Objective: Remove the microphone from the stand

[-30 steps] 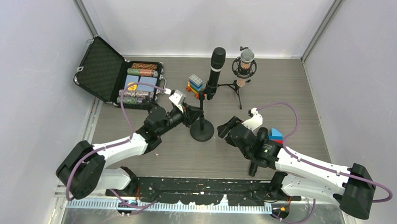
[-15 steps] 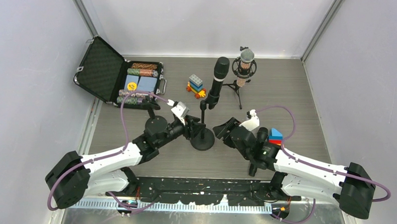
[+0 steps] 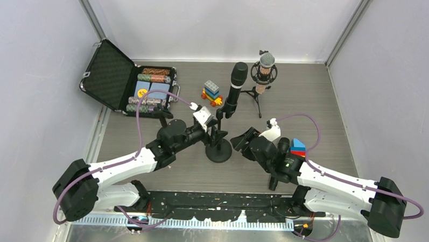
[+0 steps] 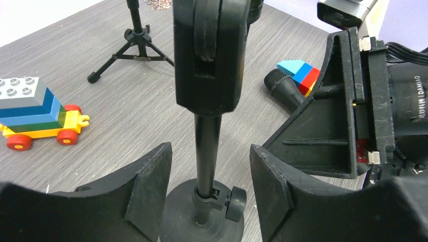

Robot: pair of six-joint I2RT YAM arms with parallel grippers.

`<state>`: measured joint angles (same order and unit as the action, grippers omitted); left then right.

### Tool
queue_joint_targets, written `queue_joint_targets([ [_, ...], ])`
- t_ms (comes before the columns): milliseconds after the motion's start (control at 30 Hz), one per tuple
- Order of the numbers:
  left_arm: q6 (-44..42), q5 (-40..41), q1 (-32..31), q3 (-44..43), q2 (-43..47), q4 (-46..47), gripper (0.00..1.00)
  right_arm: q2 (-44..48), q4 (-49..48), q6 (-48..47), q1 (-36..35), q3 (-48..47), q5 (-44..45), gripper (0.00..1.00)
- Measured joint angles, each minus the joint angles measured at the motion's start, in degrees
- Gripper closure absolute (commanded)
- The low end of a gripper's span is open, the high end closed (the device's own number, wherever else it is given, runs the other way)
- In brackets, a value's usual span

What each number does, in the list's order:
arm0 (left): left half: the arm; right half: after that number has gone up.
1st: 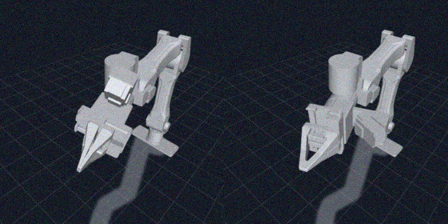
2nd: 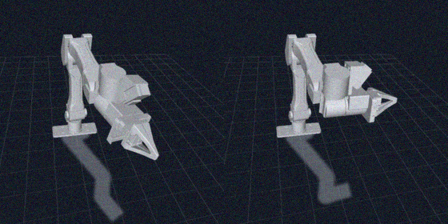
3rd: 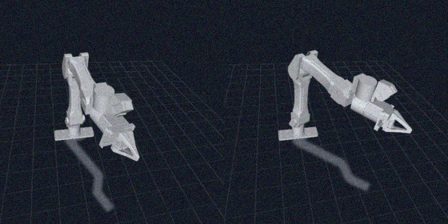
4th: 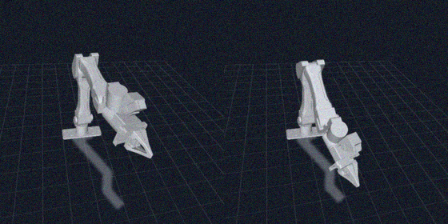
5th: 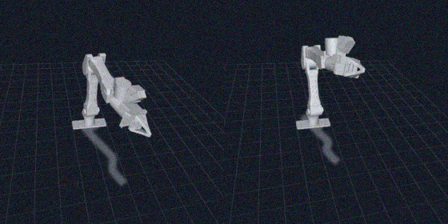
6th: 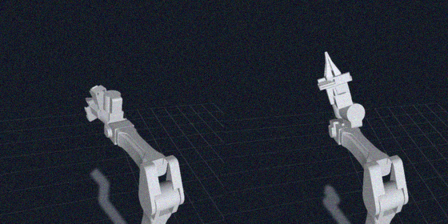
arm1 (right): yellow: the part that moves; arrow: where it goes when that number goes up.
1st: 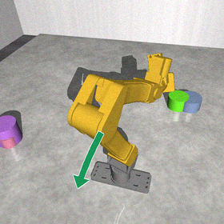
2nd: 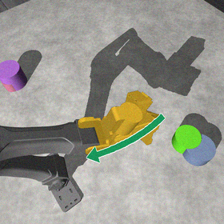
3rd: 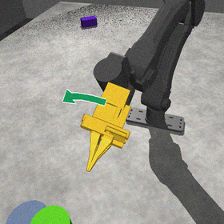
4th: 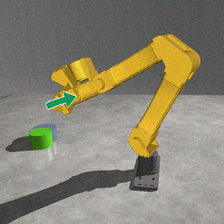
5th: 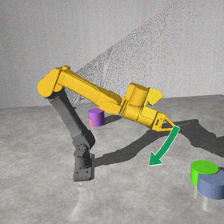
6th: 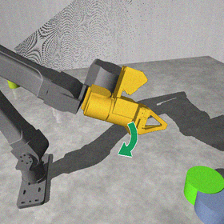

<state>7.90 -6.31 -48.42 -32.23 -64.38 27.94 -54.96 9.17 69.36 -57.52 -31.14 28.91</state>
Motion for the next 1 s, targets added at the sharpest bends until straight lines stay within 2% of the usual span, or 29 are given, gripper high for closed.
queue_joint_targets([
  [100, -1.2, -0.8, 0.0, -1.0, -1.7, 0.0, 0.54, 0.4, -0.8, -0.4, 0.0, 0.3, -1.4, 0.37],
  [167, -1.7, -1.0, 0.0, -1.4, -2.4, -0.2, 0.67, 0.5, -2.4, -0.8, 0.0, 0.9, -2.9, 0.37],
  [367, -1.7, -0.1, 0.0, -1.5, -2.6, -0.3, 0.96, 0.4, -11.1, -0.1, 0.0, 4.1, -6.9, 0.38],
  [433, -0.8, 0.8, 0.0, -1.5, -2.8, 0.0, 1.0, -0.1, -14.3, 1.0, 0.0, 5.6, -7.4, 0.39],
  [667, 1.7, 9.1, -3.0, -1.2, -2.4, 0.2, 1.0, -2.0, -21.4, 5.6, 0.0, 8.7, -7.6, 0.41],
  [867, 2.0, 29.0, -12.8, -1.2, -0.6, -3.3, 1.0, -3.5, -28.8, 9.4, -0.2, 11.3, -8.0, 0.46],
  [1000, 3.7, 37.5, -18.9, -1.8, -0.3, -5.5, 1.0, -4.5, -32.9, 11.4, -0.1, 11.9, -7.1, 0.5],
])
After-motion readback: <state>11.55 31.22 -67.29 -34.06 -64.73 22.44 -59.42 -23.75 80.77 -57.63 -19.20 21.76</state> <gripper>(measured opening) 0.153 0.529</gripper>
